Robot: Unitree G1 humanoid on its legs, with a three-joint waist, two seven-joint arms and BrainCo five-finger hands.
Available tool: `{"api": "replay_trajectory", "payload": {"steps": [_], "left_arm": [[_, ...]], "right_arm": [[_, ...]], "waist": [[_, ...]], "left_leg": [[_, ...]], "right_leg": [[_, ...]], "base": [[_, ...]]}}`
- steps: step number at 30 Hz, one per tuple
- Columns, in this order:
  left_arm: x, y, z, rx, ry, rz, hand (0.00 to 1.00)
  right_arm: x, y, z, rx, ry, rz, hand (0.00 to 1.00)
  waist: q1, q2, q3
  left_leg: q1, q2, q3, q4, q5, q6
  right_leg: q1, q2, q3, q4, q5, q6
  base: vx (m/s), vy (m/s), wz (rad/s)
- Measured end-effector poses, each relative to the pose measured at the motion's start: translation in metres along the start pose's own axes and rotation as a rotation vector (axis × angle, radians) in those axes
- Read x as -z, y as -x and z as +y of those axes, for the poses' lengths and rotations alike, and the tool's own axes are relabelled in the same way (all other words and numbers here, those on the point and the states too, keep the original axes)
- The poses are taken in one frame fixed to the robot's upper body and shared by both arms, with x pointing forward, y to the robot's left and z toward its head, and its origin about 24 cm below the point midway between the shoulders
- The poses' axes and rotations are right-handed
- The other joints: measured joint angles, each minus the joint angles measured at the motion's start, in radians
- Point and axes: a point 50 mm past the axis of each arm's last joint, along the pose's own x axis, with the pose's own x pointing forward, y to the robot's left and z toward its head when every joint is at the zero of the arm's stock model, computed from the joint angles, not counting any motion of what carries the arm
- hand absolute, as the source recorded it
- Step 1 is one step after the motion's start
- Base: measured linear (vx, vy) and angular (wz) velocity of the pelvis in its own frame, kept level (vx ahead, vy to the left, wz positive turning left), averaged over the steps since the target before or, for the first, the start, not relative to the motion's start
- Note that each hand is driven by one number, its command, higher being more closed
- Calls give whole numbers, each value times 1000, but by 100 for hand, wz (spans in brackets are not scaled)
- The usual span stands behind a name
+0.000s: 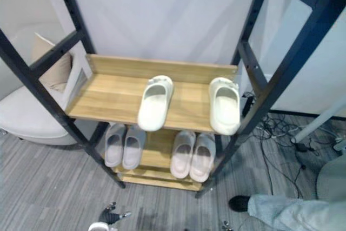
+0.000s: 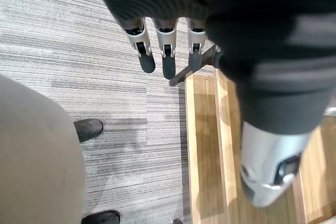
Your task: Organize the slippers on the shoe rack
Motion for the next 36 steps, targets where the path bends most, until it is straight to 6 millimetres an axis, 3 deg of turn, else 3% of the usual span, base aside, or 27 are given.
{"api": "replay_trajectory", "payload": {"steps": [11, 16, 21, 23, 25, 30, 36], "left_arm": [[-10, -1, -10, 54, -121, -52, 0], [-32, 6, -44, 190, -277, -184, 0], [-91, 37, -94, 401, -363, -508, 0], [-116, 55, -108, 467, -353, -641, 0], [-156, 88, -122, 562, -295, -847, 0], [-223, 138, -108, 596, -135, -1177, 0], [-246, 140, -75, 456, -48, -1249, 0]], "right_arm": [[1, -1, 0, 9, 3, 9, 0], [0, -1, -3, 19, 8, 7, 0], [-2, -2, -5, 22, 14, 0, 0], [-5, -3, -7, 22, 26, -7, 0], [-7, -3, -10, 21, 44, -15, 0], [-7, -4, -15, 31, 62, -18, 0], [-8, -4, -18, 36, 88, -17, 0]], "waist": [[0, 4, 3], [-4, 11, 7], [-7, 22, 10], [-11, 31, 9], [-13, 48, 7], [-22, 70, -8], [-36, 82, -16]], "left_leg": [[-3, 4, -6, 4, -5, -7], [-4, 4, -14, 6, -9, -10], [-18, 3, -27, 7, -9, -11], [-18, 2, -27, 7, -9, -11], [-20, 1, -28, 7, -9, -10], [-20, 1, -31, 6, -9, -10], [-22, 1, -40, 6, -9, -10]], "right_leg": [[15, 12, -1, -31, 8, -11], [20, 12, -4, -38, 8, -11], [19, 13, -13, -46, 9, -12], [18, 13, -12, -47, 8, -12], [17, 12, -13, -48, 8, -12], [19, 12, -17, -49, 8, -12], [21, 12, -32, -49, 9, -12]], "base": [[0, -4, 1], [0, -12, 5], [4, -13, 7], [0, 0, 0], [0, 0, 0], [-7, -3, 1], [-28, -11, 4]]}}
